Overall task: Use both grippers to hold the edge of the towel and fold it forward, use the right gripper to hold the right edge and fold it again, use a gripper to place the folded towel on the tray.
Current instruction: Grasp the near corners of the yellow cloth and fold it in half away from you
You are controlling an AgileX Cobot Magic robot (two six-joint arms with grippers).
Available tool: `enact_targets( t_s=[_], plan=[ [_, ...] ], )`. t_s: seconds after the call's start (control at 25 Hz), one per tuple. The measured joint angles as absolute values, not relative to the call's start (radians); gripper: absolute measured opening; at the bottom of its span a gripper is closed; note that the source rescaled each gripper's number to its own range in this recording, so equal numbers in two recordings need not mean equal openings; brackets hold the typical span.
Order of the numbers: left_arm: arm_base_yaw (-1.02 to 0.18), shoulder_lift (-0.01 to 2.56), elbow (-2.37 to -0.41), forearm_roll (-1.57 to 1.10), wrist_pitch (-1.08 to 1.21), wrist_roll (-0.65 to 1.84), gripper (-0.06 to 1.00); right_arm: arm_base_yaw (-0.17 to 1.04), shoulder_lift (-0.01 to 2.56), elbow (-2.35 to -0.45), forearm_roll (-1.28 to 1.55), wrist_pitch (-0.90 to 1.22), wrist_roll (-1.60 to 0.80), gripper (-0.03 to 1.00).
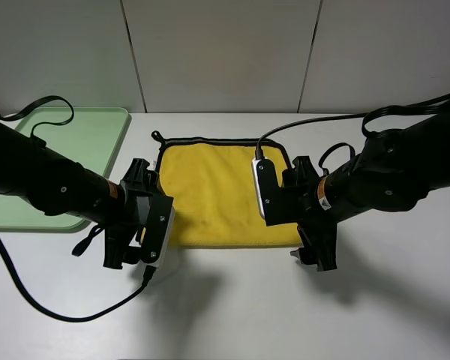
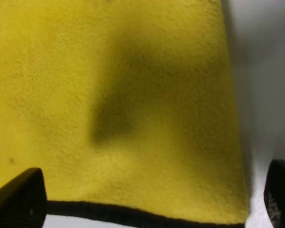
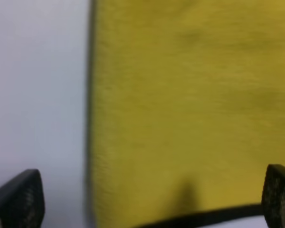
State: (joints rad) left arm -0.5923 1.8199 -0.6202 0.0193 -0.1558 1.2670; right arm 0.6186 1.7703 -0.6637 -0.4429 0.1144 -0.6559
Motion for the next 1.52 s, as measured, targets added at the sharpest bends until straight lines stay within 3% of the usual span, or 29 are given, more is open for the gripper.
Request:
enact_targets(
  t_s=[0.52, 0.84, 1.2, 1.4, 1.52],
  plan=[
    [-0.592, 1.824, -0.62, 0.019, -0.172, 1.265, 0.91, 0.616, 1.845, -0.677, -0.458, 0.029, -0.668, 1.0],
    [-0.592, 1.824, -0.62, 0.019, -0.173, 1.25, 0.91, 0.528, 1.852, -0.677, -0.47, -0.025, -0.663, 1.0],
    [-0.592, 1.824, -0.62, 0.019, -0.173, 1.248, 0.87, 0.525, 1.852, -0.678, -0.468, -0.021, -0.66, 0.99],
    [-0.594, 1.832, -0.62, 0.019, -0.17, 1.248, 0.67, 0.525, 1.853, -0.678, -0.465, 0.033, -0.657, 0.75],
    [-0.594, 1.842, -0.617, 0.019, -0.17, 1.248, 0.45, 0.525, 1.855, -0.678, -0.456, 0.069, -0.656, 0.56]
  ],
)
